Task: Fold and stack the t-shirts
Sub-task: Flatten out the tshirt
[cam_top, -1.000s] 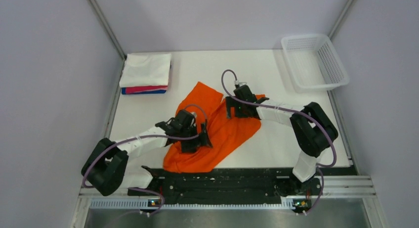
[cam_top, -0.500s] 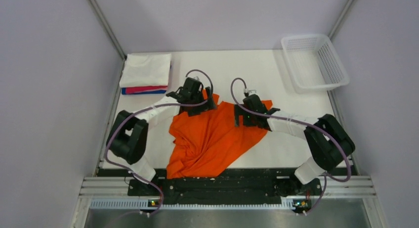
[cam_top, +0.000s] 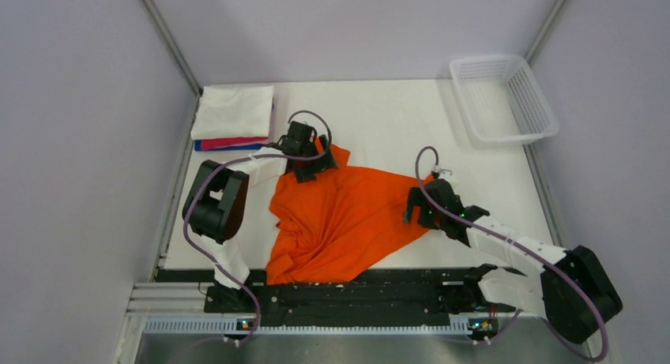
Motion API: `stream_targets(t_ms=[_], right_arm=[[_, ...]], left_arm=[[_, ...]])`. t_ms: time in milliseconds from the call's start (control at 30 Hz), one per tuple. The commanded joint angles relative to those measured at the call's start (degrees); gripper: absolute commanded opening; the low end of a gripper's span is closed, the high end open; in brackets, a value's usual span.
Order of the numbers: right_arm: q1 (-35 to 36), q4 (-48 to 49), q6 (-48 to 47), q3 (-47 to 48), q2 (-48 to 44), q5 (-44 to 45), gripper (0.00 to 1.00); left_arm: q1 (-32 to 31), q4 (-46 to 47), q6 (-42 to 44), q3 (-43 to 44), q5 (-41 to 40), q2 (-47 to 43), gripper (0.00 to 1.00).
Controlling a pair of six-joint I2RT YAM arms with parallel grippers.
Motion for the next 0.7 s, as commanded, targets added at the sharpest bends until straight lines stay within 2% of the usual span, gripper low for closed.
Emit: stream_targets(t_ms=[0,133,267,400,533,667], right_arm=[[-2.15,-9.86,9.71,-5.08,-6.78,2.22,0.99],[-2.62,-12.23,11.58,-6.42,-12.21,1.59,0.99],[-3.60,-21.34,15.83,-3.94,-14.72,3.09,0.99],[-3.61,-23.20,18.87,-3.79,-17.50,0.98,0.99],[-3.60,-22.90,14.60,-1.94,-20.80,1.26,0.99],[-3.60,-18.54,7.45,4.50,-22.94,6.97,0.99]], left_arm=[[3.05,-4.77,-0.16,-5.18,-3.64,-0.46,0.94],[3.13,-5.09,-0.87,-7.93,-4.09,-4.23,0.94],[3.11,-8.04,-1.30,-10.62,-7.20,-7.39,0.94],[3.07,-8.98,-2.83,-15.34,-7.24,-11.54,0.94],[3.10,-9.31,-2.69,-17.86,-4.45,-18.14,0.95],[3.06,-11.57,0.36,-12.87,-7.24,-23.36,0.95]])
